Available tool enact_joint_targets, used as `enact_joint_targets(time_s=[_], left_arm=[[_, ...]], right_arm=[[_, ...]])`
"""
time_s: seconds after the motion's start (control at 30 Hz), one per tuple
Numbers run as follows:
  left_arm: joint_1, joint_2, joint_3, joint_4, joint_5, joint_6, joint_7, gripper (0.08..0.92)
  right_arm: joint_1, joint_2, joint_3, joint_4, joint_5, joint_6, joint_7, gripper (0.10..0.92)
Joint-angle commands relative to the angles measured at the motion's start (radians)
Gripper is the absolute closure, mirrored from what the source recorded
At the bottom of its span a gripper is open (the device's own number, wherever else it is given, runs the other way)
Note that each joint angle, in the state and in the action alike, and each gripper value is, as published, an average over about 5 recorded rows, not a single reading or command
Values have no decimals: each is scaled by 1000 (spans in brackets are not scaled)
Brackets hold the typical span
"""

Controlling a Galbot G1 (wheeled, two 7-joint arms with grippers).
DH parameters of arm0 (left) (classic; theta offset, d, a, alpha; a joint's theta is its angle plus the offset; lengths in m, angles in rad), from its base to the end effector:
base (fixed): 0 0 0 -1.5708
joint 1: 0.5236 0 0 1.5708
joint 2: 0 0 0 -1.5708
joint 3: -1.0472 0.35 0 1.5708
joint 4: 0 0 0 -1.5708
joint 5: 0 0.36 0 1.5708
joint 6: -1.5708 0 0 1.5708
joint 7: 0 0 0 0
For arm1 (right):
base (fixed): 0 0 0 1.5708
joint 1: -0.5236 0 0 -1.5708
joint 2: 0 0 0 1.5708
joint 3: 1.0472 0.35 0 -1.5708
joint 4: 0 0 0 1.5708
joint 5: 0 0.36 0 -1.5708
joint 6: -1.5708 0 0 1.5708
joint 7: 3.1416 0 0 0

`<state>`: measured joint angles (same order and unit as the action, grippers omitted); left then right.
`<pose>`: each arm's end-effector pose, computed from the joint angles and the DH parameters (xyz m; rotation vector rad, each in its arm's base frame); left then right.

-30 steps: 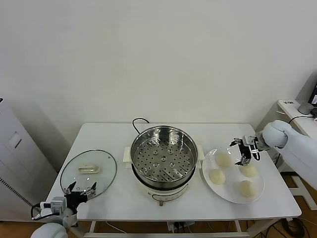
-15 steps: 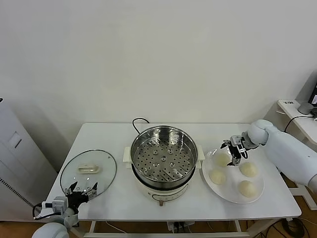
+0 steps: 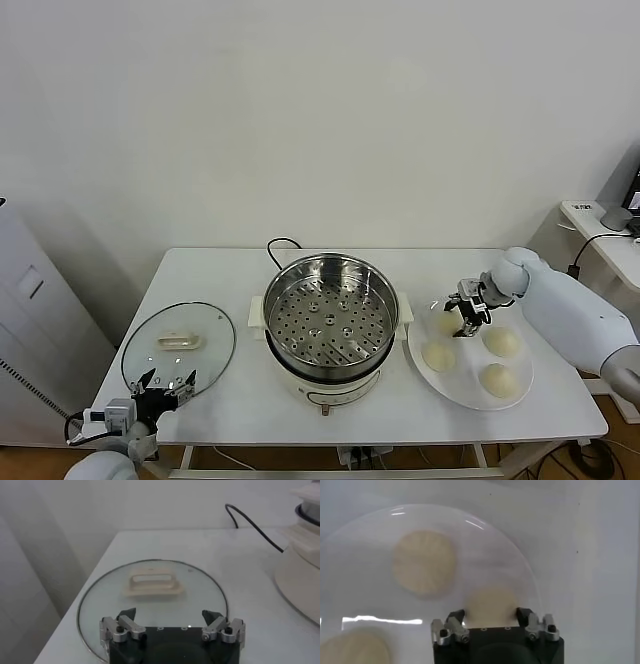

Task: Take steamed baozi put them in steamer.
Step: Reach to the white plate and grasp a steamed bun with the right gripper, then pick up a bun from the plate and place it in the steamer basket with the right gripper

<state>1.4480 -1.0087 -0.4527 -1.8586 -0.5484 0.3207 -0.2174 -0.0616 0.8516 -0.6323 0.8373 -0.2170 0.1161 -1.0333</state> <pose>0.2301 0.1114 -0.3394 -0.0010 -2.6328 -0.0677 0.5646 -0.2052 -0.2448 1.2967 -1.4555 1.4244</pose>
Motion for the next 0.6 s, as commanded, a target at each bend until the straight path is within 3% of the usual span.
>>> enact_joint_targets(time_s=[0.03, 0.2, 0.4, 0.6], left_arm=[[7, -2, -2, -10, 0, 1, -2, 177], [20, -7, -10, -20, 0, 1, -4, 177], [35, -12, -14, -35, 2, -1, -5, 177], [38, -15, -9, -44, 10, 1, -5, 177]], right_arm=[[-3, 11, 16, -14, -1, 2, -5, 464], [39, -31, -34, 71, 58, -9, -11, 475], [251, -161, -242, 288, 214, -28, -28, 474], [551, -183, -408, 384, 324, 81, -79, 474]])
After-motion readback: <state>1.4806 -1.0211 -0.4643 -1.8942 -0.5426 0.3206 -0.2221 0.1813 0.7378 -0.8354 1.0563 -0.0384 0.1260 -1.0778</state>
